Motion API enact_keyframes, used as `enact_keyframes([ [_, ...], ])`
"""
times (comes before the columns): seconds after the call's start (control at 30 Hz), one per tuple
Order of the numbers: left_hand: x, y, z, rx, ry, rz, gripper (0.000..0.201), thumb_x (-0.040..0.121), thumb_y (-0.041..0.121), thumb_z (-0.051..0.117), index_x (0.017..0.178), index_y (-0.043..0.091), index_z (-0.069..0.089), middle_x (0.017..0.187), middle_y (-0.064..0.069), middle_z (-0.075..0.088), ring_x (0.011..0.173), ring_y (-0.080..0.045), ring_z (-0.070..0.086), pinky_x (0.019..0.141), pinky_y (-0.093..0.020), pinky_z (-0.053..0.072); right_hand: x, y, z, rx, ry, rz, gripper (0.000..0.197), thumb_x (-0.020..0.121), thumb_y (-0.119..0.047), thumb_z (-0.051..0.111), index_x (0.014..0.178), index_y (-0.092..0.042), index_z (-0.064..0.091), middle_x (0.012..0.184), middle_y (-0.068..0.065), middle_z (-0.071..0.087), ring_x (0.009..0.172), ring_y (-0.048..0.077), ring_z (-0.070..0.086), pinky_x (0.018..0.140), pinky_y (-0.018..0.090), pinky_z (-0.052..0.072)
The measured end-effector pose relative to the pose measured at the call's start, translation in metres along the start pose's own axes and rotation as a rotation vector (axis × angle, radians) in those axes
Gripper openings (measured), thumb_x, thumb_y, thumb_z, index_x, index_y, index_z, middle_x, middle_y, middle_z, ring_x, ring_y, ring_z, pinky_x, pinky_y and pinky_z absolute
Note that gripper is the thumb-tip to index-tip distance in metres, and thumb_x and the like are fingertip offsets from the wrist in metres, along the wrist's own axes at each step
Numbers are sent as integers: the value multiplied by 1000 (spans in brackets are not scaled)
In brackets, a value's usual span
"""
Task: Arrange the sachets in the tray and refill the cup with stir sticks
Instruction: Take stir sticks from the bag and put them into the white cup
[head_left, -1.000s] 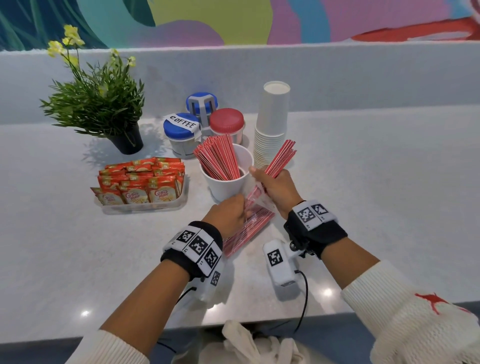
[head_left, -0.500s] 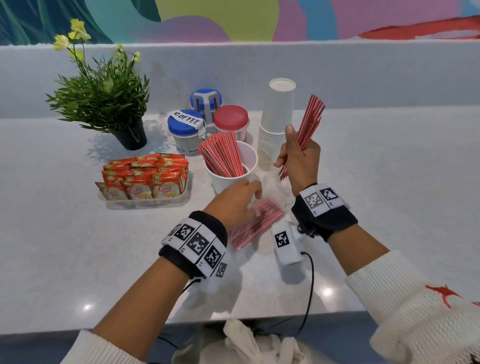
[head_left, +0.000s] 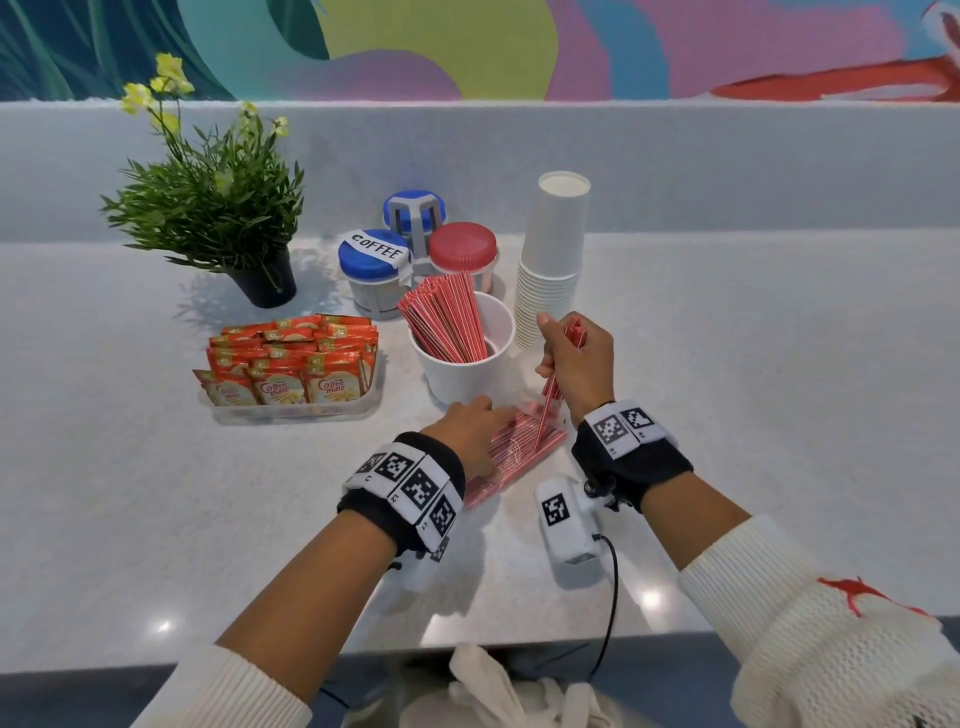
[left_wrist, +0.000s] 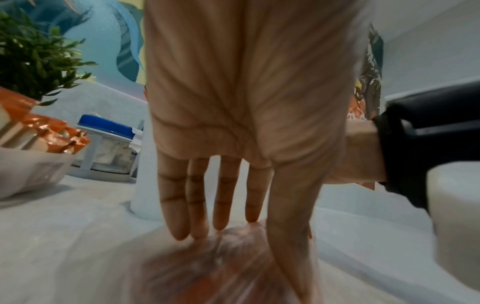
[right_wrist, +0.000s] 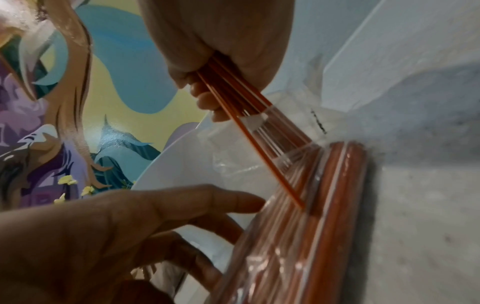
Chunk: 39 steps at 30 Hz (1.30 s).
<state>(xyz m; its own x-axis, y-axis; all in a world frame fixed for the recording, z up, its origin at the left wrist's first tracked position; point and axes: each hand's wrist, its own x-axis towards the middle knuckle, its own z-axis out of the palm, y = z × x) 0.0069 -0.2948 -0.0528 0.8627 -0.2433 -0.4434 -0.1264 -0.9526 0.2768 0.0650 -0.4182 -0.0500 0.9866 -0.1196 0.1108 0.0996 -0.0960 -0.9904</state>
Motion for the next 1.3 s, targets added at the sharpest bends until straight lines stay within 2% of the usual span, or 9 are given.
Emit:
enact_keyframes([
  [0.17,-6,1,-16,-110,8,13,69,83,11,65,143,23,33,132,-6,45,120,-25,47,99,-35,43,5,-12,1,26,-36,-33,37,94,-30,51,60,-17,44,51,-2,45,43,9,42,47,22,41],
  [0.27,-13,-3,-37,-195,72,52,58,85,16,64,137,17,40,131,-8,49,108,-20,51,92,-29,42,15,-34,5,96,-46,-59,37,94,-29,52,59,-19,44,46,-9,42,38,3,38,44,22,35],
  [0.5,-25,-23,-98,-415,427,77,31,89,16,59,119,11,54,105,-5,60,92,-14,55,73,-19,45,34,-102,40,295,-99,-200,45,95,-29,50,55,-20,32,37,-11,32,32,6,30,43,22,29],
  [0.63,-22,-43,-114,-465,571,-19,32,87,13,62,117,9,55,109,-9,60,93,-16,54,77,-22,41,36,-109,67,291,-145,-232,43,96,-27,48,56,-20,33,37,-10,34,34,5,32,43,23,32],
  [0.77,-15,-61,-109,-459,564,-153,56,79,18,72,128,8,46,123,-12,53,110,-23,51,90,-30,40,29,-89,93,255,-110,-175,42,96,-29,48,54,-23,42,41,-9,40,42,8,37,48,23,35],
  [0.87,-8,-69,-102,-528,521,-191,57,78,16,73,127,7,45,124,-13,55,114,-25,52,93,-33,41,24,-71,100,201,-139,-90,42,96,-32,46,56,-19,44,46,-5,43,41,8,41,50,22,39],
  [1.0,1,-73,-100,-642,487,-147,44,82,10,68,120,5,46,114,-14,60,92,-20,56,77,-26,45,23,-56,103,138,-206,-52,37,96,-30,45,61,-17,44,51,-1,42,40,8,41,49,21,40],
  [1.1,9,-74,-100,-686,492,-123,41,82,16,68,117,7,48,103,-12,61,90,-22,59,74,-26,47,25,-50,105,91,-223,-54,37,96,-30,45,61,-18,45,51,-1,42,41,10,42,50,23,41],
  [1.3,18,-79,-100,-913,567,-76,22,86,-1,59,104,7,51,73,-1,52,67,-10,57,62,-16,50,37,-60,105,128,-97,-26,40,95,-28,49,56,-16,46,45,0,44,32,10,40,42,23,37],
])
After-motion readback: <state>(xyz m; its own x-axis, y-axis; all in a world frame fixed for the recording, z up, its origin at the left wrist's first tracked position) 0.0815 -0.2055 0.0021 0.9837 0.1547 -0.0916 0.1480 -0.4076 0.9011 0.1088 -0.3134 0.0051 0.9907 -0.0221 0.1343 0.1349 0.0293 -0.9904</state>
